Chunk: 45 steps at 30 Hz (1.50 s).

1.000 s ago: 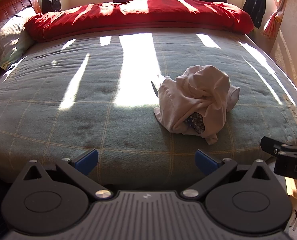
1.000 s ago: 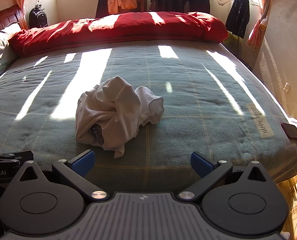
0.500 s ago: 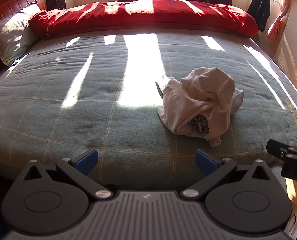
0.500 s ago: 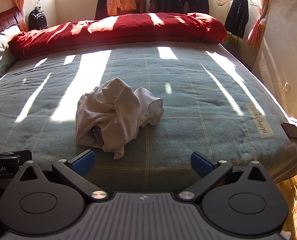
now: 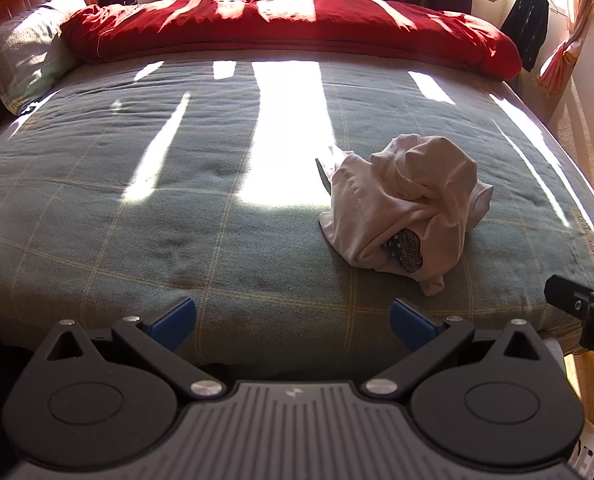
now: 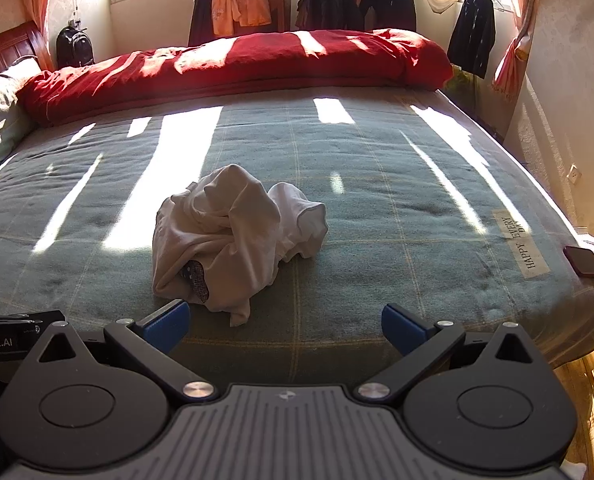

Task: Fold clothes
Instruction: 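Move both tools toward the crumpled white T-shirt on the blanket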

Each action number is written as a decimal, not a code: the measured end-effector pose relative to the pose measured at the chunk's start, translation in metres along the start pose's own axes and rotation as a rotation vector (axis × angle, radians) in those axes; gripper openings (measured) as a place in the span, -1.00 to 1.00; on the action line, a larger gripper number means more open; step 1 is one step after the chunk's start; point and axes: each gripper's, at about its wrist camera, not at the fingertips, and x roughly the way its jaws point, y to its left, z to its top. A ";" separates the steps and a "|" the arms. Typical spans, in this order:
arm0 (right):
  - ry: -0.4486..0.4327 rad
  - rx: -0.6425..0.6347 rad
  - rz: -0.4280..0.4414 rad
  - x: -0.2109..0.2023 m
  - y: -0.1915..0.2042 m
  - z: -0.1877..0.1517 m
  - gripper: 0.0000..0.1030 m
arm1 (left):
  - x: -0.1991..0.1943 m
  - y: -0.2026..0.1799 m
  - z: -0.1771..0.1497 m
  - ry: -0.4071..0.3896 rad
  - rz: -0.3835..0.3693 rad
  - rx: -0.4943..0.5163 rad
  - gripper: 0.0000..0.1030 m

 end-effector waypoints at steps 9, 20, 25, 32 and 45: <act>-0.024 0.005 -0.007 -0.003 -0.004 0.014 1.00 | -0.006 -0.001 0.005 -0.033 0.009 0.015 0.99; -0.022 -0.002 -0.010 0.007 -0.004 0.029 1.00 | -0.001 0.006 0.010 -0.047 0.027 0.007 0.99; 0.003 -0.005 0.000 0.022 -0.003 0.034 1.00 | 0.004 0.009 0.017 -0.068 0.019 -0.001 0.99; -0.011 -0.015 0.072 0.043 -0.008 0.042 1.00 | 0.013 0.011 0.024 -0.176 0.006 -0.009 0.99; -0.053 -0.140 0.162 0.094 -0.014 0.050 0.98 | 0.069 0.006 0.042 -0.106 -0.046 -0.069 0.99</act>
